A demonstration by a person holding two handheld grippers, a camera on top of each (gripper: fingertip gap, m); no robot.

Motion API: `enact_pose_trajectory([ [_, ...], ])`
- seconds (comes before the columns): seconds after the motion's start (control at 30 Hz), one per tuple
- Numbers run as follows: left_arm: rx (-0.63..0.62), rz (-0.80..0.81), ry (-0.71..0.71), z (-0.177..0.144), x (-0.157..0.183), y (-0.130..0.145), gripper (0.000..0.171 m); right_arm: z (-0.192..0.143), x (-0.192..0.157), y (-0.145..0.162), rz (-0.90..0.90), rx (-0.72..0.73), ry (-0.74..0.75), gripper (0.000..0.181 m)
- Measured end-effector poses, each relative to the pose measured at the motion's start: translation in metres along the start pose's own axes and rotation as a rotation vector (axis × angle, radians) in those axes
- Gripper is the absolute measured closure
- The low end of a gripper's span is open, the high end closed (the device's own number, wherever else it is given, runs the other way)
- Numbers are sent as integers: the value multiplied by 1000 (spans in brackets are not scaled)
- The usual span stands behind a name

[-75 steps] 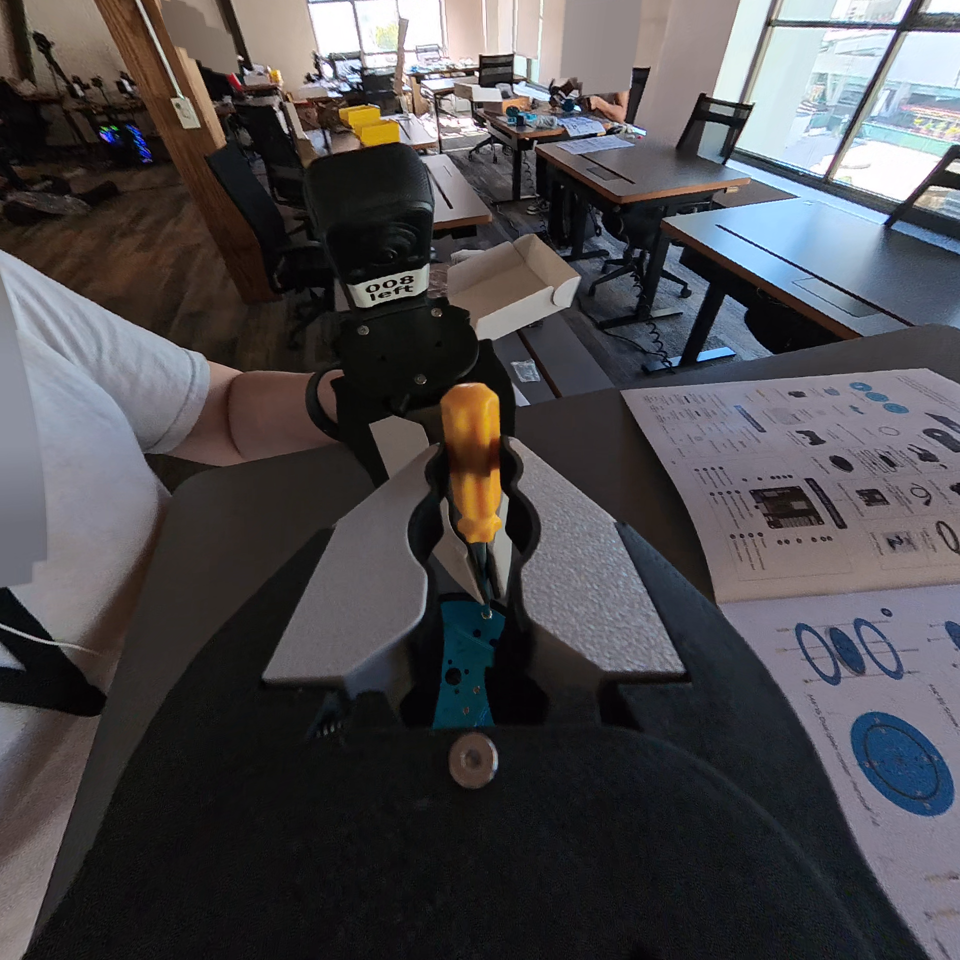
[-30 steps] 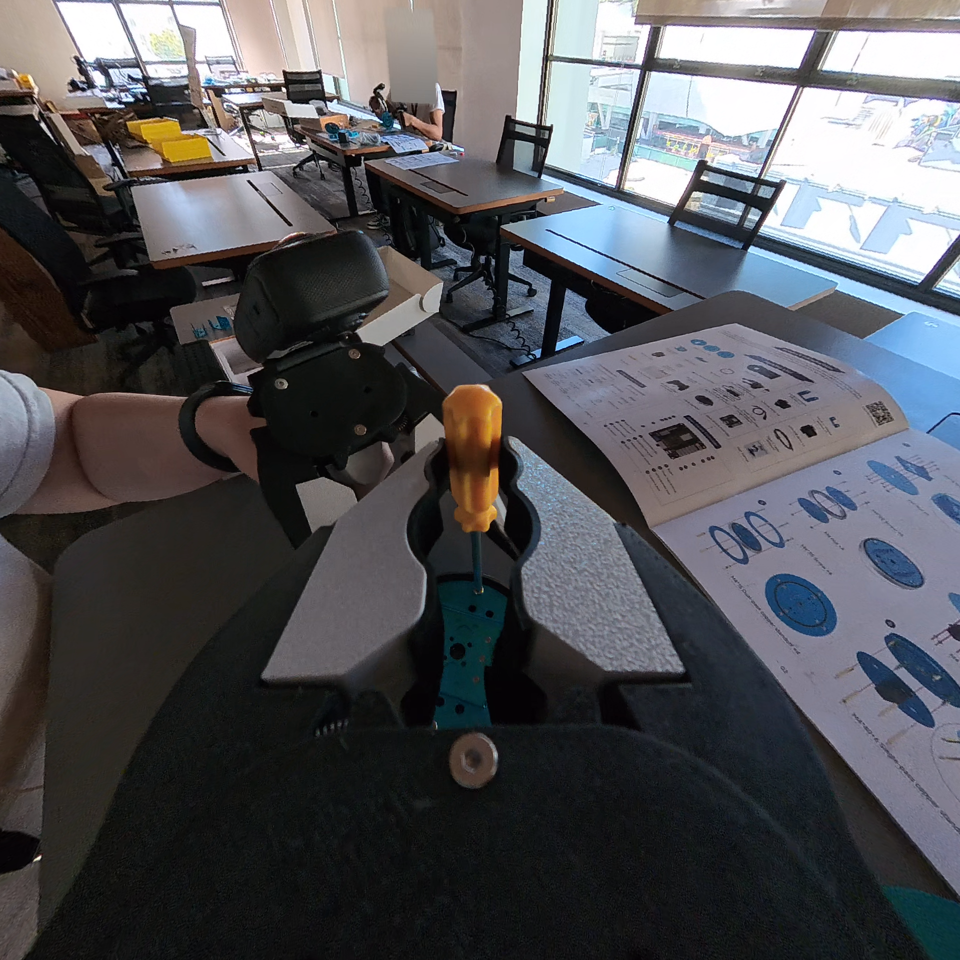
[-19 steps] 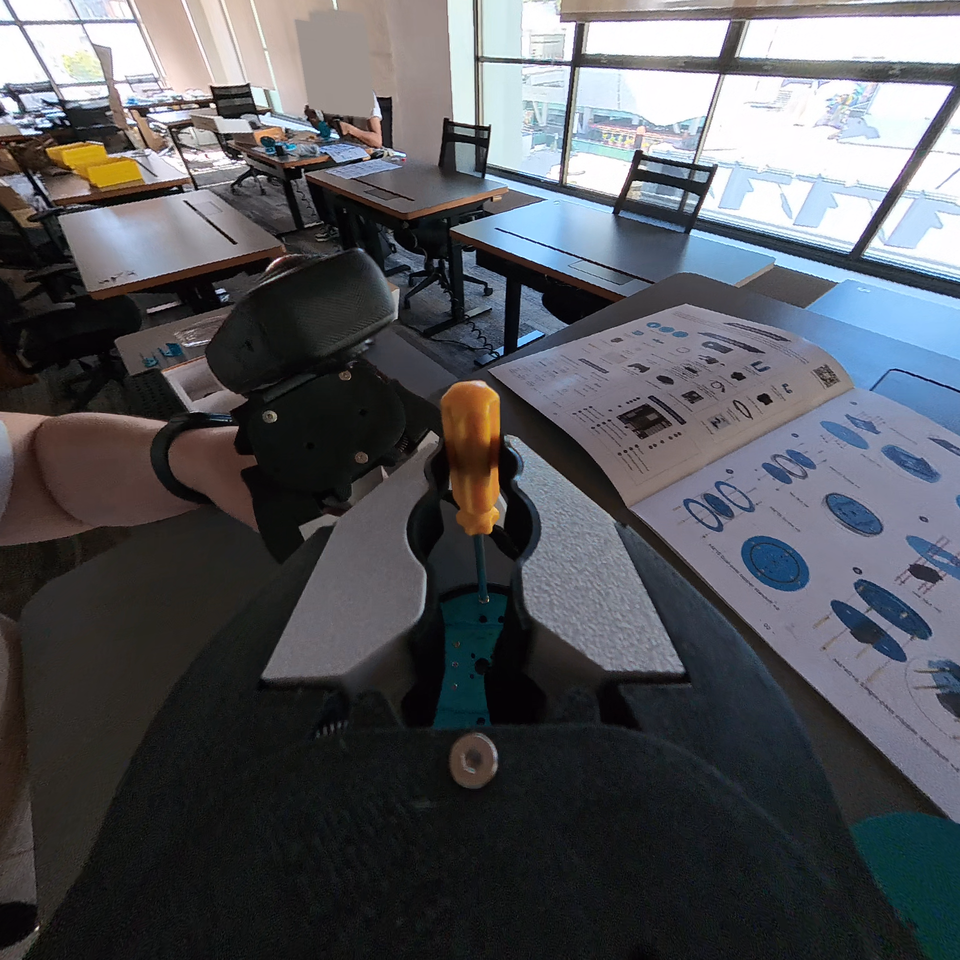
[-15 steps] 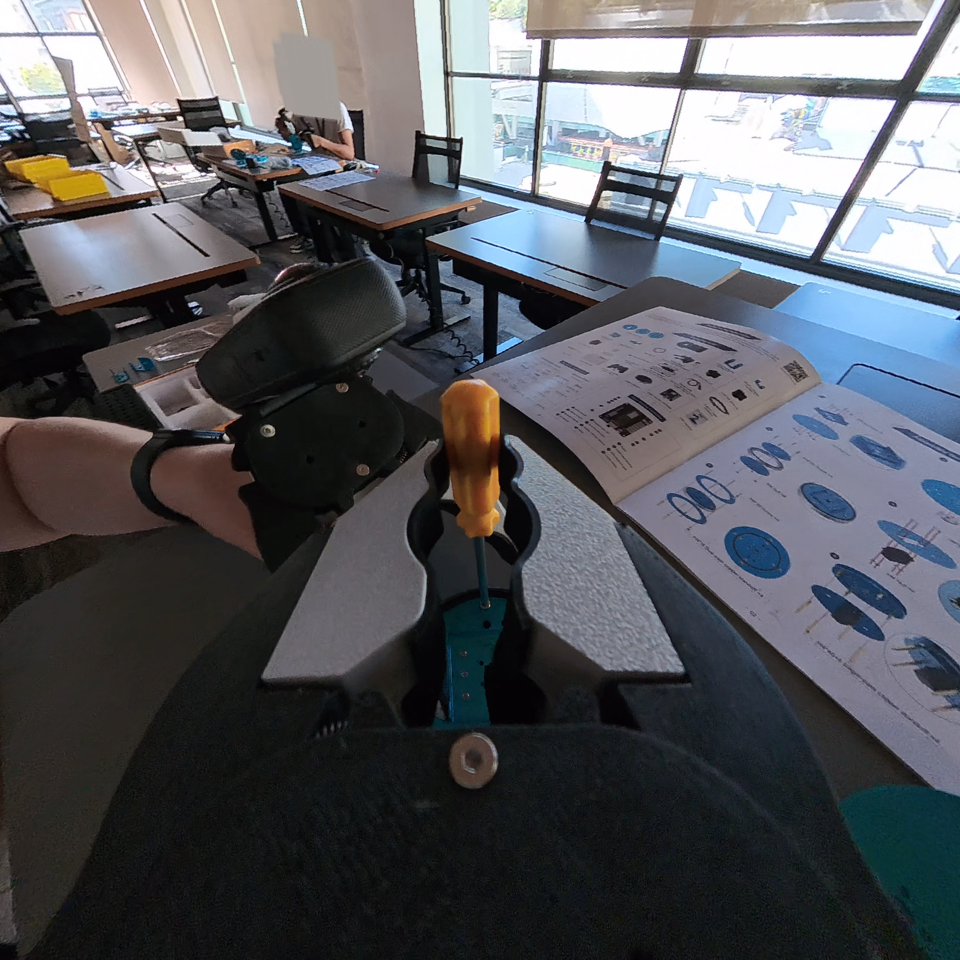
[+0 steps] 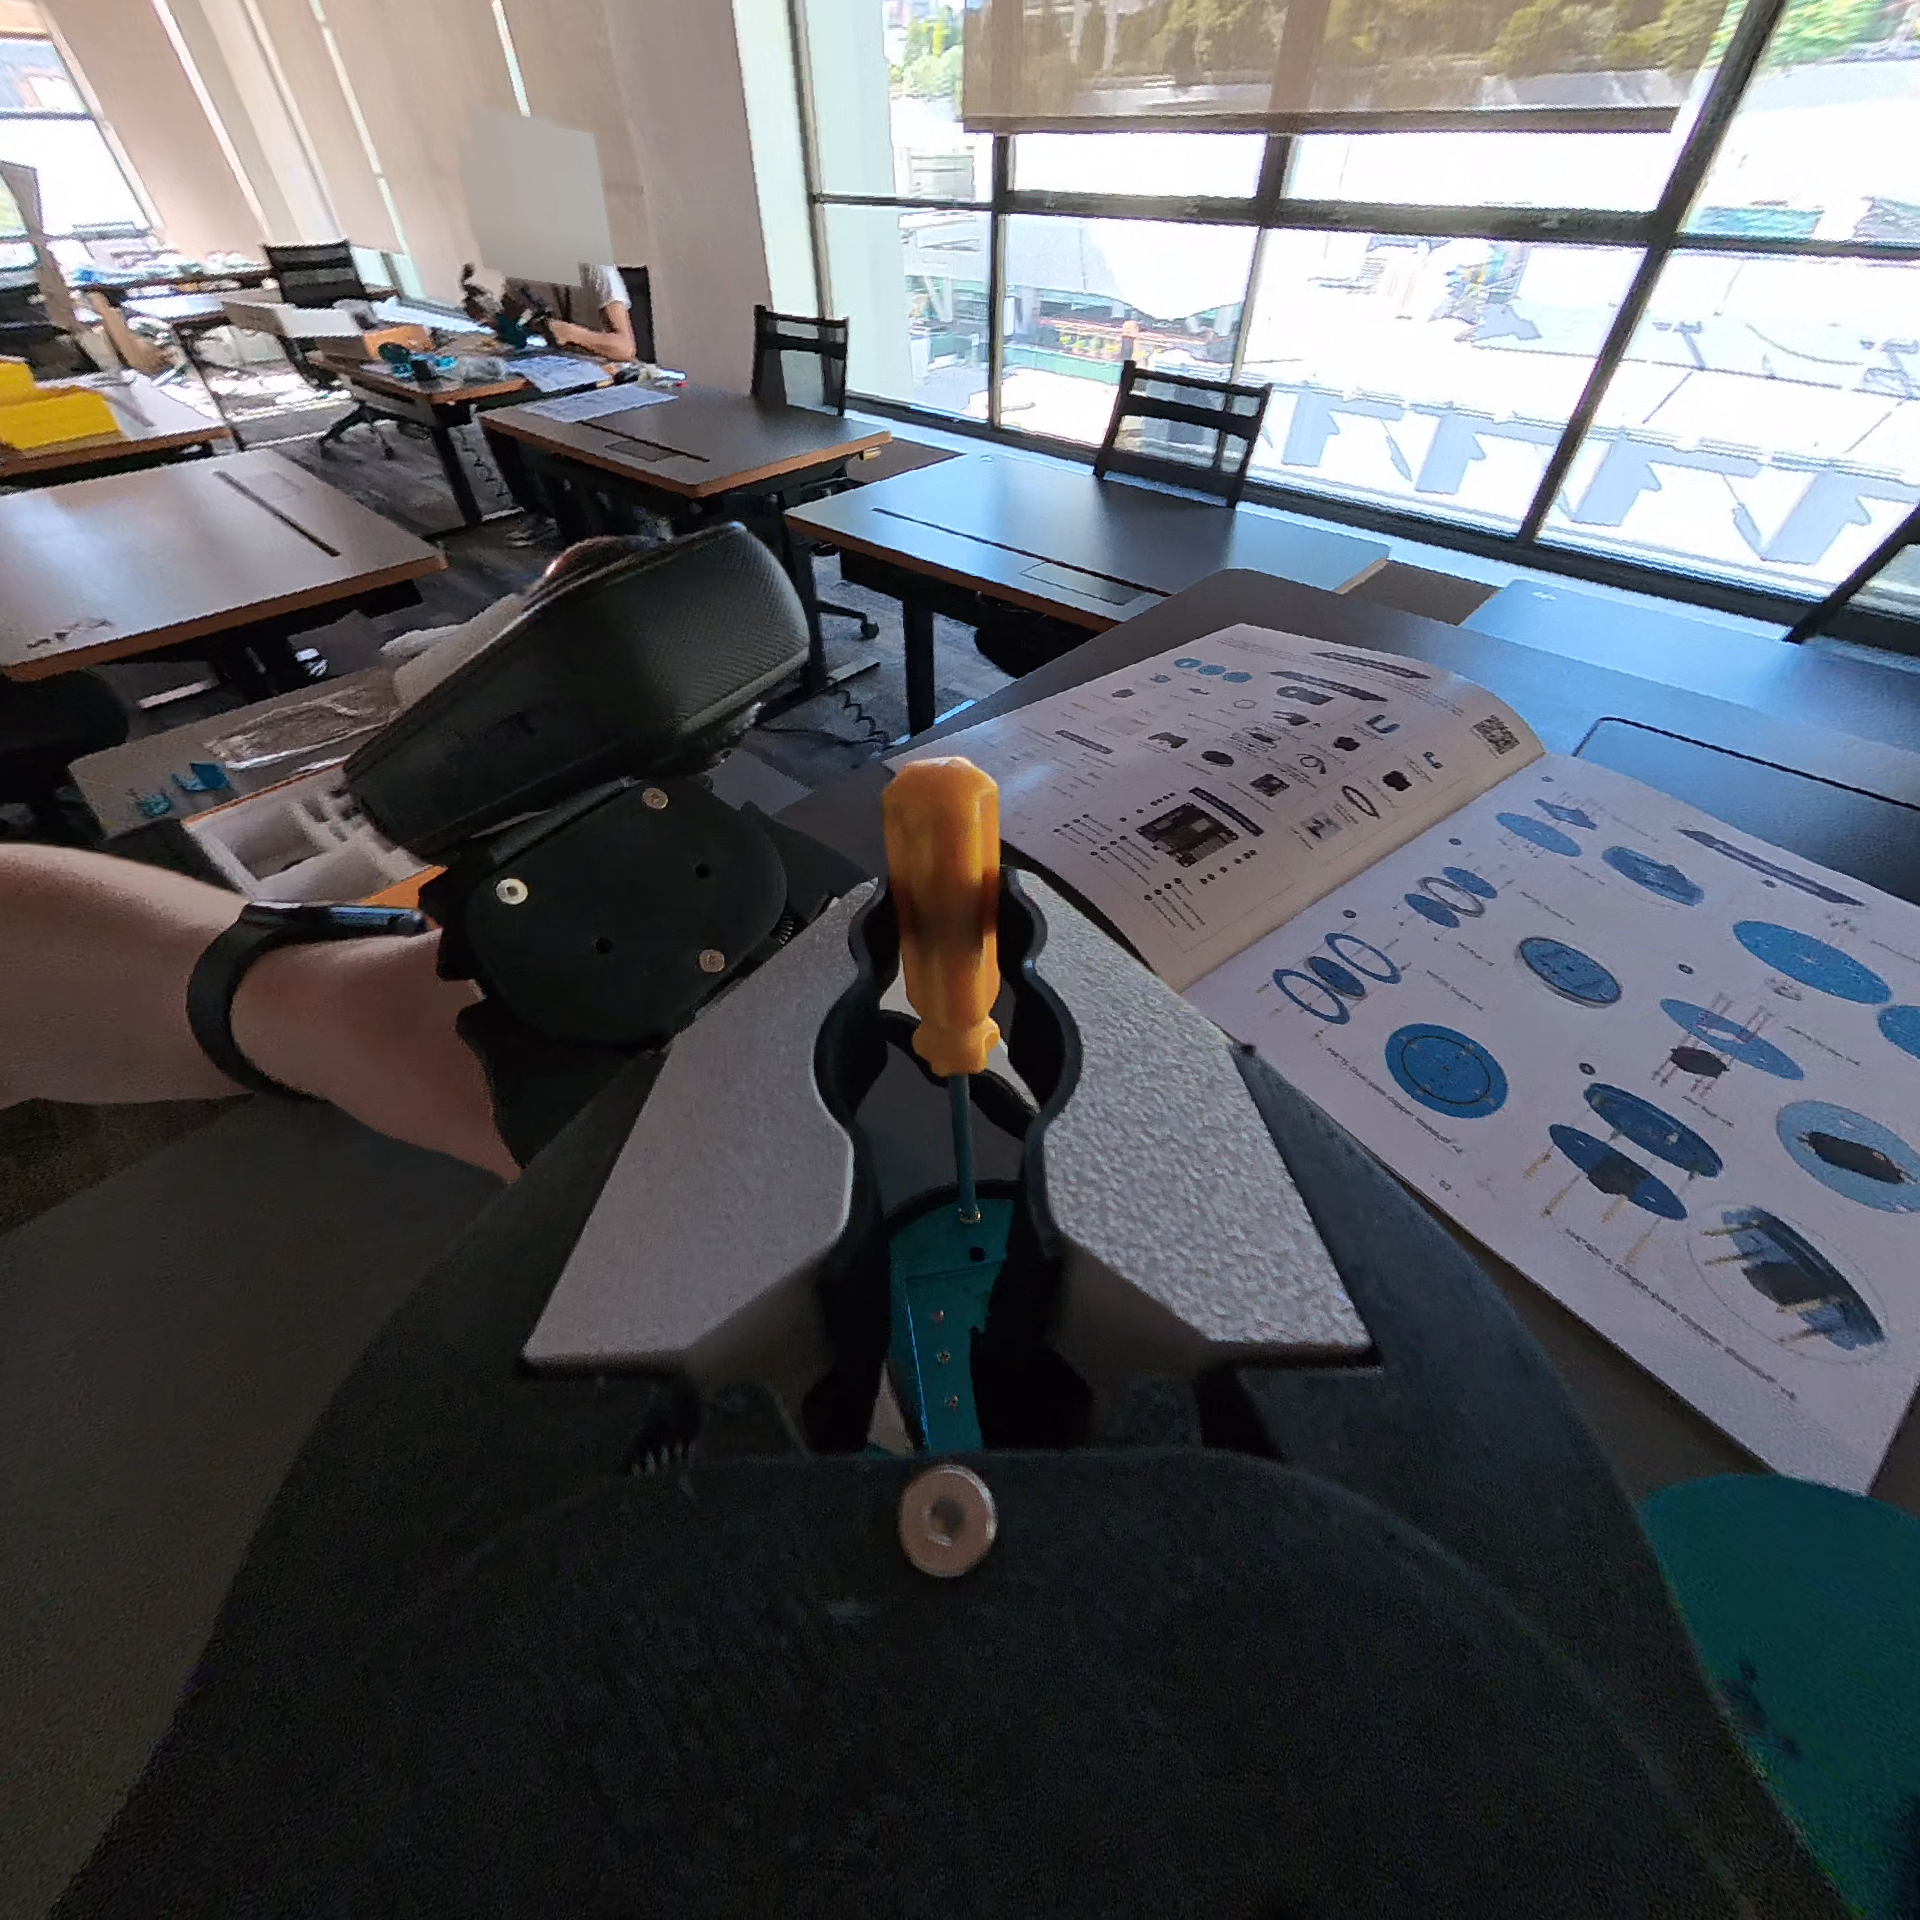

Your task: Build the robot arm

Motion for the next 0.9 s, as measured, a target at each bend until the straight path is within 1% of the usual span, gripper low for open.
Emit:
enact_pose_trajectory([
  [0.1, 14, -52, -4, 5, 0, -1, 88, -2, 2, 1, 14, 18, 57, 163],
  [0.2, 23, -30, -9, 7, 2, -3, 92, -3, 2, 2, 12, 26, 77, 163],
  [0.27, 24, 59, -10, 3, 2, -4, 88, -3, 4, 2, 3, 25, 65, 163],
  [0.37, 9, 203, 75, -2, 0, -2, 84, -6, 7, 2, 12, 11, 20, 163],
  [0.43, 43, 294, 147, -1, -4, -5, 81, -8, 10, 2, 25, 12, 6, 163],
  [0.47, 68, 324, 155, 2, -8, -8, 75, -8, 11, 3, 30, 13, 2, 163],
  [0.53, 86, 359, 268, 7, -6, -9, 84, -10, 12, 3, 32, 12, -1, 163],
  [0.57, 89, 356, 289, 9, -7, -10, 86, -10, 13, 3, 32, 10, 1, 163],
  [0.63, 91, 338, 357, 11, -7, -13, 101, -10, 13, 3, 31, 4, -3, 163],
  [0.67, 103, 335, 380, 10, -6, -15, 113, -10, 13, 3, 29, 1, -1, 163],
  [0.7, 105, 342, 381, 11, -7, -16, 117, -10, 13, 3, 25, -3, 1, 163],
  [0.8, 75, 371, 367, 14, -6, -13, 117, -10, 14, 2, 23, -7, 1, 163],
  [0.9, 76, 366, 346, 16, -7, -15, 110, -9, 14, 3, 29, -7, -3, 163],
])
Point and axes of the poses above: each gripper's, where its closed fingertips meet, z out along the fingers, y out of its underside, x = y × z across the jaws, the point moved 6 cm from there along -z, back along the fingers, and after that the axes turned 1 degree about y, right-handed, at the moved point
